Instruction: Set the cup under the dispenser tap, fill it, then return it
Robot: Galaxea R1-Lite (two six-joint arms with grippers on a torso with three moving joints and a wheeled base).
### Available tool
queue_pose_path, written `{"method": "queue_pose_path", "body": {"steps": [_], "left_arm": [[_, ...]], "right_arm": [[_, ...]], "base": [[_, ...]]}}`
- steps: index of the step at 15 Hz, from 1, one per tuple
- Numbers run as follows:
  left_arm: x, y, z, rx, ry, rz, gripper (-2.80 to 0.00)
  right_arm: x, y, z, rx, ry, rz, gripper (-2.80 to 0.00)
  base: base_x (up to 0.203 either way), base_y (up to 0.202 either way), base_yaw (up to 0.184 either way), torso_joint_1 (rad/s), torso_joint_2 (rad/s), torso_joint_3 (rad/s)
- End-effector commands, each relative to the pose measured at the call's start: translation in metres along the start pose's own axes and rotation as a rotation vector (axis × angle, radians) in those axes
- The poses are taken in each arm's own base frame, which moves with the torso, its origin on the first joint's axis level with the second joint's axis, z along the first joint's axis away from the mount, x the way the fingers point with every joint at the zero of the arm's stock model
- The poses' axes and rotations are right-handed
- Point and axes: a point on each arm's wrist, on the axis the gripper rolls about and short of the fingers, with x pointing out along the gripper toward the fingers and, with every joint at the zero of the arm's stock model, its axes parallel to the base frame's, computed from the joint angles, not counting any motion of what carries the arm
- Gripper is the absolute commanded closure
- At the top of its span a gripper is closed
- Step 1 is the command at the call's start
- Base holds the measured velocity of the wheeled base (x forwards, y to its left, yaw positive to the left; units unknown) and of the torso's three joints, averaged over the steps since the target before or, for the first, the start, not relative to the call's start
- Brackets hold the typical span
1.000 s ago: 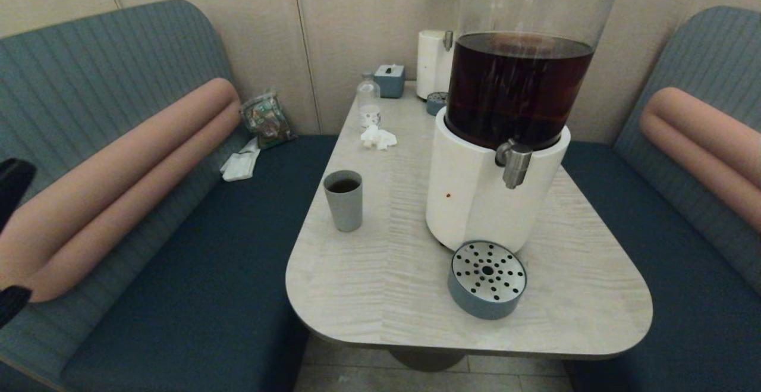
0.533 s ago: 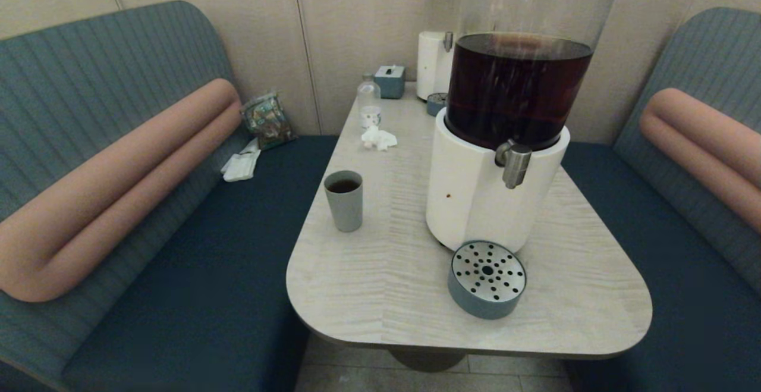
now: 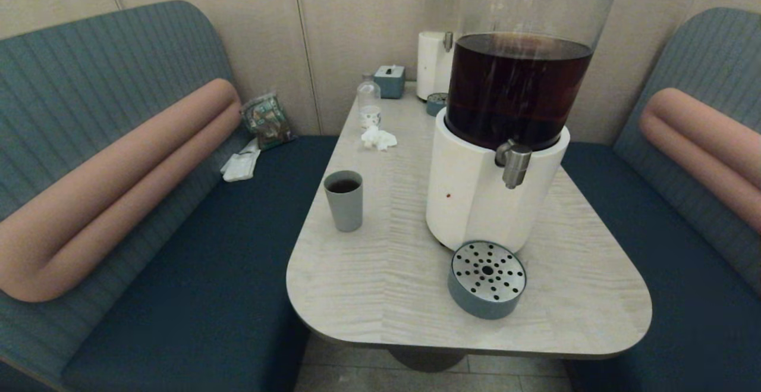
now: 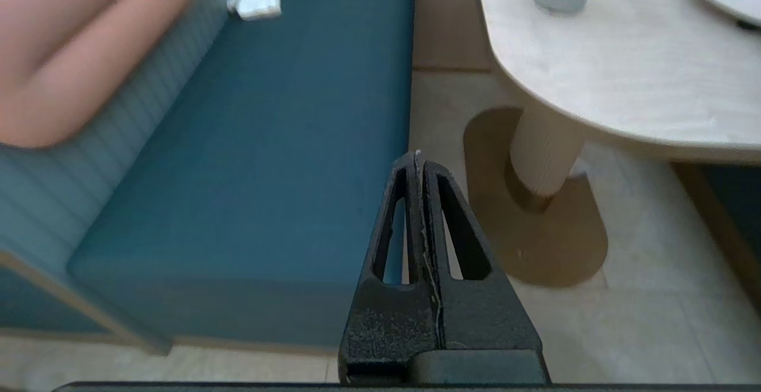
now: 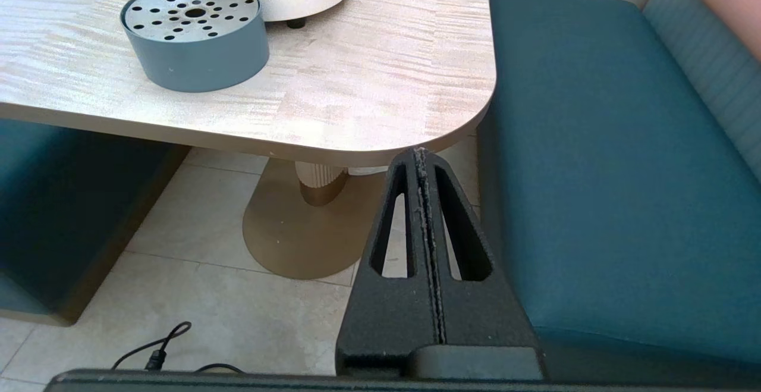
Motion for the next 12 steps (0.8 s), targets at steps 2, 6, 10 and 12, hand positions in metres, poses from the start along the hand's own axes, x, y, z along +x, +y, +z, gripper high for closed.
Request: {"method": "queue_pose_path", "body": {"steps": [2,6,10,12], "left_arm": [[0.0002,-0.0001,0.0015,-0.005,-0.030,-0.002,0.00],[0.0004,0.0000,0.0018,-0.011,-0.039,0.000,0.00],[0.0004,0.0000,0.0016,-0.007,-0.037,0.001,0.00],[0.0004,0.0000,0.0016,-0.002,-0.037,-0.002,0.00]], "right_arm": [[0.0000,0.0000,-0.0001,-0.001,0.000,0.001,0.00],[0.0000,0.0000,-0.0001,-0.002,0.000,0.001,0.00],[0.0000,0.0000,0.0001,-0.001,-0.001,-0.001,0.00],[0.0001,0.0000,-0.0004,-0.001,0.001,0.000,0.00]], "base": [[0.000,0.000,0.000,0.000,0.00,0.000],[0.000,0.000,0.000,0.000,0.00,0.000],[0.000,0.000,0.000,0.000,0.00,0.000],[0.000,0.000,0.000,0.000,0.00,0.000]]}}
